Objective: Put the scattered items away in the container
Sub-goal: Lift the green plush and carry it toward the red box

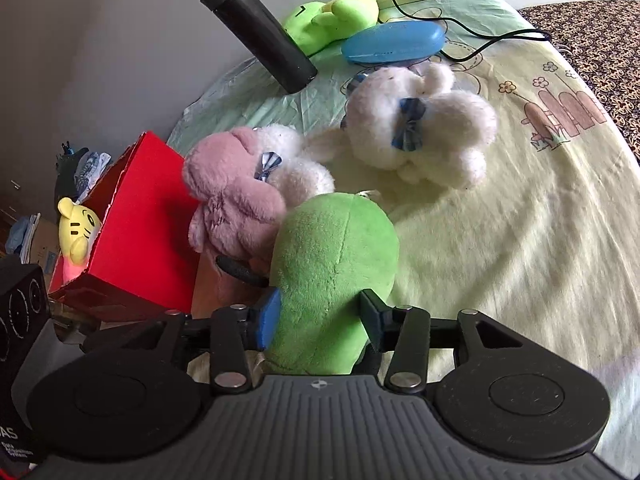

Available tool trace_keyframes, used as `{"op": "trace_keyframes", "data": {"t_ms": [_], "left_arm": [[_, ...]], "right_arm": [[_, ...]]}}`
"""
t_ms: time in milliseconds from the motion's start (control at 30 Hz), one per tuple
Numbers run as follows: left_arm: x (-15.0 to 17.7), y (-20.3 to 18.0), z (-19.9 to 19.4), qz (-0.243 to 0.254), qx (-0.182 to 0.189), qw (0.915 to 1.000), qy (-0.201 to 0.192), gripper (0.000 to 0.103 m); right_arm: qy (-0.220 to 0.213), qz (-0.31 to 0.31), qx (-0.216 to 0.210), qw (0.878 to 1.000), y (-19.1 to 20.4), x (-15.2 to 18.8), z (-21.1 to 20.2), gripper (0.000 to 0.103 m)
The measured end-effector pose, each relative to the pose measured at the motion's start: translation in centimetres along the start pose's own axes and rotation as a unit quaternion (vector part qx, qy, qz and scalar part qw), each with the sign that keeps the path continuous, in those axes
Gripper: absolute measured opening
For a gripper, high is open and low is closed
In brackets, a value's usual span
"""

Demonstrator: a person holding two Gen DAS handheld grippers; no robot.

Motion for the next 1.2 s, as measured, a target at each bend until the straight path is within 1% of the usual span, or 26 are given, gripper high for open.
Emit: {"op": "trace_keyframes", "data": {"t_ms": [67,100,133,167,200,267,367,467,533,667,833,933,1033,1133,1200], "left_arm": [[-0.4,0.1,0.5,0.0,-0.003,1.0,0.003,0.075],[-0.6,0.2,0.8,0.001,-0.004,1.0,0.006,0.075],[-0.7,0.2,1.1,0.001,-0.006,0.9999,0.009,0.075],[-0.8,0.3,1.4,0.002,-0.008,0.9999,0.012,0.075],[-0.8,0.3,1.5,0.003,-0.011,0.9998,0.015,0.075],[-0.9,0.3,2.0,0.002,-0.014,0.9997,0.019,0.074],[-0.8,0.3,2.1,0.004,-0.018,0.9996,0.019,0.073],[-0.8,0.5,1.8,0.001,-0.02,0.9997,0.015,0.068],[-0.7,0.5,1.4,-0.003,-0.019,0.9998,0.009,0.068],[-0.3,0.2,-0.2,-0.003,-0.021,0.9997,-0.009,0.068],[0.8,0.1,-2.4,-0.009,-0.023,0.9993,-0.027,0.067],[1.6,0.4,-4.0,-0.009,-0.034,0.9985,-0.043,0.067],[2.2,1.4,-5.7,-0.018,-0.045,0.9971,-0.059,0.067],[2.5,3.0,-7.4,-0.041,-0.04,0.996,-0.069,0.067],[2.4,4.0,-8.7,-0.047,-0.037,0.9951,-0.079,0.067]], "right_arm": [[-0.003,0.013,-0.004,1.0,-0.6,-0.4,0.1,0.051],[-0.002,0.018,-0.004,1.0,-0.8,-0.6,0.3,0.054],[0.001,0.02,-0.003,1.0,-1.0,-0.6,0.5,0.054],[0.006,0.021,-0.003,1.0,-1.2,-0.6,0.8,0.059],[0.012,0.024,-0.006,1.0,-1.3,-0.6,1.1,0.06],[0.017,0.025,-0.013,0.999,-1.4,-0.6,1.4,0.059],[0.021,0.005,-0.012,1.0,-0.9,-0.6,1.4,0.057],[0.025,-0.006,-0.012,1.0,-0.7,-0.4,1.2,0.055],[0.028,-0.012,-0.013,0.999,-0.5,-0.3,0.9,0.055],[0.025,-0.032,-0.013,0.999,0.7,-0.1,0.2,0.055],[0.012,-0.077,-0.006,0.997,3.1,0.8,-0.9,0.055],[0.001,-0.086,-0.015,0.996,4.3,1.6,-1.4,0.055],[-0.011,-0.103,-0.031,0.994,5.8,2.2,-1.4,0.055],[-0.023,-0.132,-0.04,0.99,8.0,2.9,-1.3,0.055],[-0.035,-0.154,-0.043,0.987,9.6,3.1,-1.3,0.055]]}}
Point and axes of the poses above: each gripper's, at about its wrist camera, not at the fingertips, and z roughly the way its jaws point, y to its left, x to its underside, the point moved 8 cm from there along z, roughly the way its jaws point, and after that the axes turned 11 degrees about -x, right-handed, at the moved point
